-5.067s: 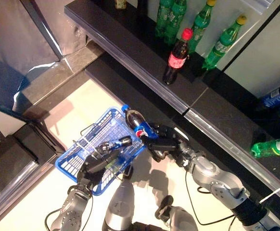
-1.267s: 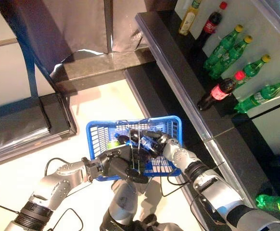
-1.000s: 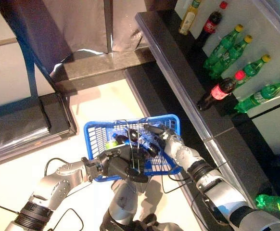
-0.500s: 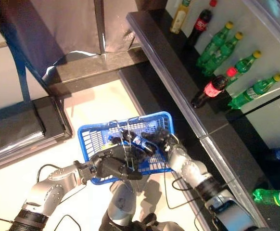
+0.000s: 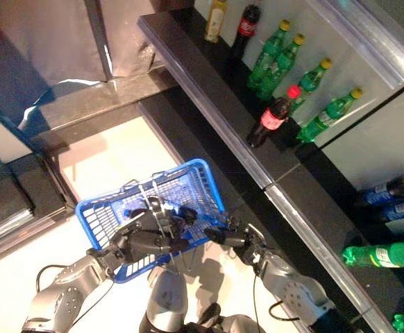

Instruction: Pick up the drink and place into the basket.

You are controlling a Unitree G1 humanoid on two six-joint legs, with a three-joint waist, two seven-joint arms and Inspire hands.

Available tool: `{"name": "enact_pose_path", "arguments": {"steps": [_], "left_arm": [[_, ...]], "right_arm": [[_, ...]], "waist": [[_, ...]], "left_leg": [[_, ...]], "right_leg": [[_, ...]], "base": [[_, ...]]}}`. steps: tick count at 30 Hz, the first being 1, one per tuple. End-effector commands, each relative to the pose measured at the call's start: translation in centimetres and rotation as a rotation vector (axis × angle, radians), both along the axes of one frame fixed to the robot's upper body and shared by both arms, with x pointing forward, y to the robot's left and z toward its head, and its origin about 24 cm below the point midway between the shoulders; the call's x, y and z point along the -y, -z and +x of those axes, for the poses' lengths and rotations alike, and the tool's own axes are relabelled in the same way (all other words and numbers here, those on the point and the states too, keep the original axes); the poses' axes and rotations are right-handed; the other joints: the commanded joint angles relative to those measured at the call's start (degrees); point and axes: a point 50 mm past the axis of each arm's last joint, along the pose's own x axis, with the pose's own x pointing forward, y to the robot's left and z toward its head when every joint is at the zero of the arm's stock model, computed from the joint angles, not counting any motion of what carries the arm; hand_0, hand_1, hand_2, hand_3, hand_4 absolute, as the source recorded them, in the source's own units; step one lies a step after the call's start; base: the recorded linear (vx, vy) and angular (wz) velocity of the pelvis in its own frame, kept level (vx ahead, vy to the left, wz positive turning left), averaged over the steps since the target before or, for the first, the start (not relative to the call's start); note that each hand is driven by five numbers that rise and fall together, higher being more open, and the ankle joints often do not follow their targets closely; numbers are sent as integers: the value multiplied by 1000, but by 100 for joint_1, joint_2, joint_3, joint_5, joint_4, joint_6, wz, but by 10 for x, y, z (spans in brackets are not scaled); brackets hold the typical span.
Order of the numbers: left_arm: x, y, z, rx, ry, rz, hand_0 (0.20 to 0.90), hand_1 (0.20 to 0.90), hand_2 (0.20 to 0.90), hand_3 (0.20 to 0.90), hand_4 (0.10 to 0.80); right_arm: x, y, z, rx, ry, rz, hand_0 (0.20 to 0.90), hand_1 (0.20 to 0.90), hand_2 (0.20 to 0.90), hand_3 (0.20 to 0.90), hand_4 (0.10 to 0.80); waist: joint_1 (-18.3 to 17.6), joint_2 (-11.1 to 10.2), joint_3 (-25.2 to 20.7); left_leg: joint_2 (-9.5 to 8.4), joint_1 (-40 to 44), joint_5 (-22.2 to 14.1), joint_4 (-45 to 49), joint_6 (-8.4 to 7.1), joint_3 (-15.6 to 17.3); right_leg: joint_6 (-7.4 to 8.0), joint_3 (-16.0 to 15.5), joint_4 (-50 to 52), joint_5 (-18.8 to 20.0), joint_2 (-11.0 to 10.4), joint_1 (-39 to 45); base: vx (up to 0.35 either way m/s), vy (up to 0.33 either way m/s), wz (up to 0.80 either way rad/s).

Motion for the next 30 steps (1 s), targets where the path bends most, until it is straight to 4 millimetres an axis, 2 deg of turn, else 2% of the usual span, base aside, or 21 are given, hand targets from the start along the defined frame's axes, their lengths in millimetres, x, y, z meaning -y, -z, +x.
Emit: {"name": "enact_pose_path", "arguments": {"steps": [1,4,5,7,11,12,15,18,22,24,27,28,29,30], "left_arm": [[59,-36,-6,321,173,-268,300,300,300,200,100],[52,-24,-6,282,74,-244,300,300,300,200,100],[47,-13,-7,238,-17,-243,300,300,300,200,100],[39,-1,-10,211,-90,-239,300,300,300,200,100],[18,31,-22,133,-305,-190,300,300,300,200,100],[17,33,-22,127,-320,-191,300,300,300,200,100],[-1,62,-35,16,-522,-180,300,300,300,200,100],[-12,84,-45,-91,-680,-188,300,300,300,200,100],[-17,108,-54,-216,-813,-153,300,300,300,200,100],[-18,129,-67,-327,-903,-158,300,300,300,200,100],[-17,142,-74,-402,-965,-134,300,300,300,200,100],[-16,150,-80,-453,-997,-128,300,300,300,200,100],[-16,151,-81,-463,-1006,-121,300,300,300,200,100],[-17,160,-92,-521,-1051,-91,300,300,300,200,100]], "right_arm": [[-4,-16,-8,117,-124,27,900,900,900,900,800],[-1,-12,-14,109,-128,23,900,900,900,900,800],[2,-7,-21,91,-131,20,900,900,900,900,800],[6,1,-28,60,-136,4,900,900,900,900,800],[30,27,-47,-22,-121,-111,900,900,900,900,800],[32,28,-48,-27,-121,-114,900,900,900,900,800],[51,49,-59,-98,-35,-187,900,900,900,900,800],[66,69,-70,-172,44,-262,900,900,900,900,800],[82,92,-80,-234,102,-434,900,900,900,900,800],[92,111,-92,-307,151,-499,900,900,900,900,800],[101,126,-103,-373,179,-592,900,900,900,900,800],[104,138,-115,-440,212,-603,900,900,900,900,800],[104,140,-117,-456,228,-599,900,900,900,900,800],[110,150,-132,-520,284,-624,900,900,900,900,800]], "waist": [[-249,293,-1144],[-355,318,-1221],[-445,342,-1281],[-552,366,-1347],[-859,440,-1529],[-871,444,-1540],[-1106,498,-1706],[-1276,565,-1831],[-1444,641,-1928],[-1553,685,-1997],[-1638,721,-2038],[-1688,751,-2067],[-1699,757,-2073],[-1759,792,-2110]], "left_leg": [[-40,100,119,-273,191,257],[-6,151,150,-372,170,328],[27,194,176,-449,154,385],[58,242,196,-528,140,467],[181,373,281,-770,93,716],[188,382,288,-790,91,729],[282,505,357,-1017,55,965],[345,611,384,-1170,27,1135],[398,717,403,-1323,-2,1291],[426,781,403,-1404,-25,1389],[457,842,390,-1464,-38,1478],[473,866,376,-1495,-40,1527],[477,872,373,-1502,-40,1537],[490,917,363,-1563,-49,1597]], "right_leg": [[-44,88,117,520,75,-230],[-49,142,62,513,75,-229],[-59,200,12,511,74,-230],[-62,260,-31,512,64,-241],[-62,474,-229,585,41,-272],[-61,490,-247,595,41,-274],[-36,651,-460,717,18,-304],[-14,743,-599,802,-7,-336],[17,815,-757,906,-49,-347],[45,847,-849,971,-86,-350],[59,863,-925,1011,-120,-343],[70,866,-952,1029,-147,-356],[72,868,-957,1033,-152,-361],[80,872,-1001,1055,-172,-364]], "base": [[-85,0,-12],[-93,4,-18],[-105,14,-18],[-110,34,-20],[-118,30,-30],[-90,13,-35],[-98,6,-26],[-65,9,-32],[-63,4,-20],[-55,-2,-16],[-41,0,-11],[-53,-3,-8],[-62,6,-13],[-38,8,-14]]}}
